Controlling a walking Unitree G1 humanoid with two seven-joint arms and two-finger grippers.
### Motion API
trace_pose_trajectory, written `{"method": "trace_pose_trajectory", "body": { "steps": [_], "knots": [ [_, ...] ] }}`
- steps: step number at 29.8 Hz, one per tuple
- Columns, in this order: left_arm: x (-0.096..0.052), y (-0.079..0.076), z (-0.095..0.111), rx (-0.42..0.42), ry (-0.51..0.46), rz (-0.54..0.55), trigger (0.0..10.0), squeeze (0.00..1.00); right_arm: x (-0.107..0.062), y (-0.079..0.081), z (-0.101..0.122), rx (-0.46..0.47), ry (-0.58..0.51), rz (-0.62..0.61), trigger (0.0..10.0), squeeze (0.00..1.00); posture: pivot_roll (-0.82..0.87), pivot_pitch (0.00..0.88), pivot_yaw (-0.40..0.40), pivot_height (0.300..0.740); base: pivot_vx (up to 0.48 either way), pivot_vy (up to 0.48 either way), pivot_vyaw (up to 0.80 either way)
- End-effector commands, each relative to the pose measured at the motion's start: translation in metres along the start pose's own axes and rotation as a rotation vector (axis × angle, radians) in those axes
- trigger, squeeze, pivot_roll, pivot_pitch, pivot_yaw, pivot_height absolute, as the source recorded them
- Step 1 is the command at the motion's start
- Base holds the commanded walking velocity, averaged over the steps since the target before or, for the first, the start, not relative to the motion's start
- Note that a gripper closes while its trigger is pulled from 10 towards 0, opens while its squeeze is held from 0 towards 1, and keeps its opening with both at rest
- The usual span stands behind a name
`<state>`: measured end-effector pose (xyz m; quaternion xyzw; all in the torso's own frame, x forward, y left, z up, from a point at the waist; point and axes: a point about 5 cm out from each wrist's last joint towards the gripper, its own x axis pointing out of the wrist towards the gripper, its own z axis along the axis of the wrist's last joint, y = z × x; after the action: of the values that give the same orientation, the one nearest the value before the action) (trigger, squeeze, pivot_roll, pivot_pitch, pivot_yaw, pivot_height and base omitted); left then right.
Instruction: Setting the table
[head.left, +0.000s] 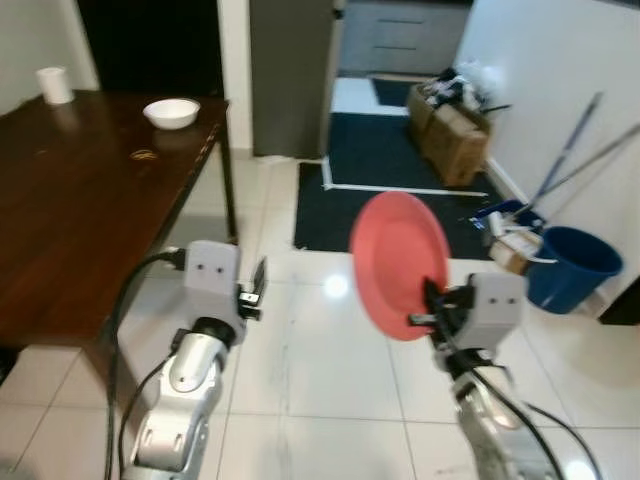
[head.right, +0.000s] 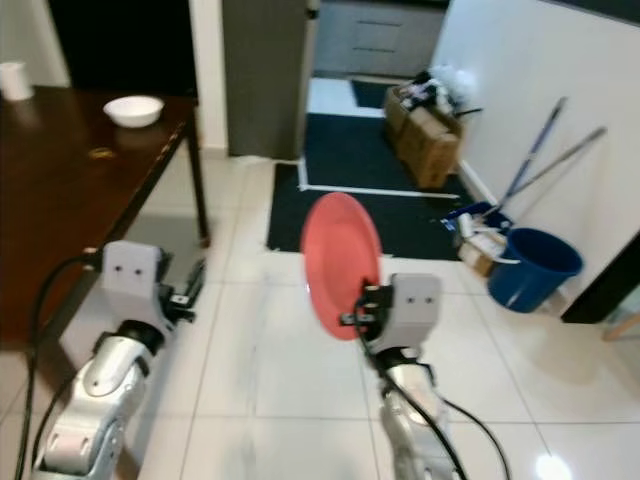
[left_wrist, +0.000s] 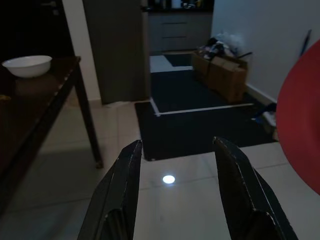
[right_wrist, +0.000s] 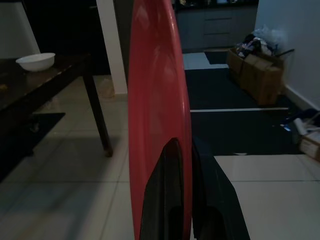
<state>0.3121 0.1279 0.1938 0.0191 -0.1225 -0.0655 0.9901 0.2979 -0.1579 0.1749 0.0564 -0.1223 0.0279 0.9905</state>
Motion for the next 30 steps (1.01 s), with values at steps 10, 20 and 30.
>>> {"method": "trace_pose_trajectory", "body": {
  "steps": [10, 20, 30],
  "knots": [
    [-0.0017, 0.0077, -0.0045, 0.014, 0.018, 0.024, 10.0, 0.00, -0.0004, 0.0097, 0.0006, 0.015, -0.007, 0.026, 10.0, 0.00, 0.09, 0.078, 0.048, 0.740, 0.480, 0.000, 0.00],
    [-0.0006, 0.0074, -0.0042, 0.014, 0.017, 0.020, 10.0, 0.00, 0.0002, 0.0093, 0.0014, 0.014, -0.011, 0.022, 10.0, 0.00, 0.09, 0.078, 0.050, 0.740, 0.480, 0.000, 0.00],
    [0.0010, 0.0070, -0.0030, 0.017, 0.012, 0.012, 10.0, 0.00, 0.0001, 0.0092, 0.0016, 0.017, -0.013, 0.014, 10.0, 0.00, 0.09, 0.078, 0.057, 0.740, 0.480, 0.000, 0.00]
  ]
}}
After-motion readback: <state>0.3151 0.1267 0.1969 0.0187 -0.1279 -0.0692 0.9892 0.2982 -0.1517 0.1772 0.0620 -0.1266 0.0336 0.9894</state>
